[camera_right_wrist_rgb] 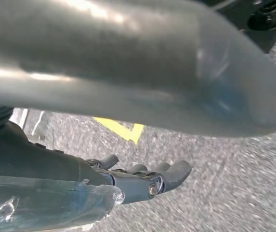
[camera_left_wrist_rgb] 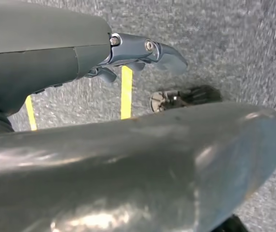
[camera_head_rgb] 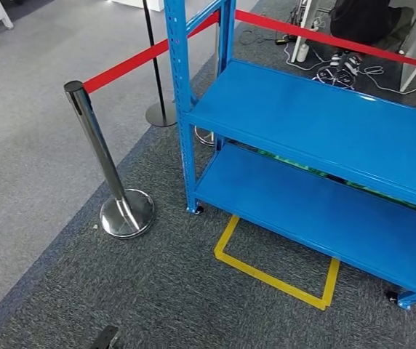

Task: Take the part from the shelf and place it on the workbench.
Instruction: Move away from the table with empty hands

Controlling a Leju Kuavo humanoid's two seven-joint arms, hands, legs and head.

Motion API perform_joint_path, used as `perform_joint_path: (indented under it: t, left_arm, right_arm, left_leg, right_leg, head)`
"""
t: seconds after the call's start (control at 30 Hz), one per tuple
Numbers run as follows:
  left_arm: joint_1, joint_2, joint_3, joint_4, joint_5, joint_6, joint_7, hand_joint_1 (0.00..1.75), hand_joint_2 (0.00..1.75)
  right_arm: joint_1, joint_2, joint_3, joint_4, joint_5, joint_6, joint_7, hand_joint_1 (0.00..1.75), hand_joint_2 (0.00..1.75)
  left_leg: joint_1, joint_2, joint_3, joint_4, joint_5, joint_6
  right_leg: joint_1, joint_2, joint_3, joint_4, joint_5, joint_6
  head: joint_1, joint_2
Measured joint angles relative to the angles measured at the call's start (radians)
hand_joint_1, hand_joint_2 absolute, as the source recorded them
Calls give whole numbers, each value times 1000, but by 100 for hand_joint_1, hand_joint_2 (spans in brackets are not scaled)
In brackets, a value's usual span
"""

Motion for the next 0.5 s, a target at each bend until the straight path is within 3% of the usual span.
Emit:
perform_joint_path:
  t: [0.07,0.13,0.2,0.23,0.27,0.3,0.37,0.4,0.43,0.5]
  left_arm:
    - [0,1,-1,0,6,-4,-7,0,0]
    - [4,2,0,0,24,-22,-33,0,0]
    - [11,2,1,0,40,-44,-64,0,0]
    - [12,3,2,0,43,-50,-74,0,0]
    - [13,3,2,0,44,-50,-78,0,0]
    - [13,3,2,0,43,-49,-78,0,0]
    - [13,3,3,0,43,-48,-78,0,0]
    - [13,3,3,0,43,-47,-78,0,0]
    - [12,4,3,0,42,-47,-77,0,0]
    - [10,4,3,0,42,-46,-69,0,0]
  right_arm:
    - [4,0,0,0,1,0,0,0,0]
    - [-1,0,0,0,2,-1,-3,0,0]
    - [-3,0,0,0,2,-1,-7,0,0]
    - [-2,0,-1,0,2,-1,-8,0,0]
    - [1,0,-1,0,2,-1,-9,0,0]
    - [3,0,-1,0,2,-1,-9,0,0]
    - [3,0,-2,0,2,-1,-9,0,0]
    - [1,0,-2,0,2,-1,-9,0,0]
    - [-1,1,-2,0,2,0,-10,0,0]
    - [-2,1,-2,-1,2,0,-10,0,0]
  left_leg:
    - [1,24,2,-3,3,15]
    - [-3,52,2,-4,2,24]
    - [-6,84,4,-3,-1,27]
    - [-7,99,5,-3,-3,27]
    - [-8,112,8,-3,-5,26]
    - [-8,124,13,-3,-8,24]
    - [-12,145,24,-3,-16,16]
    - [-15,153,29,-4,-19,10]
    - [-17,162,33,-5,-21,5]
    - [-17,180,40,-11,-23,-7]
  right_leg:
    - [3,-53,-17,33,-23,8]
    - [5,-120,-71,148,-88,13]
    - [4,-136,-130,274,-140,16]
    - [4,-137,-137,294,-140,16]
    - [4,-140,-122,271,-120,15]
    - [4,-148,-87,211,-88,13]
    - [7,-194,-8,70,-38,6]
    - [9,-211,15,29,-27,2]
    - [12,-219,24,11,-26,-3]
    - [13,-195,20,9,-23,-15]
  head:
    - [6,0]
    - [13,0]
    - [14,0]
    - [14,0]
    - [14,0]
    - [15,0]
    - [14,0]
    - [13,0]
    - [13,0]
    - [12,0]
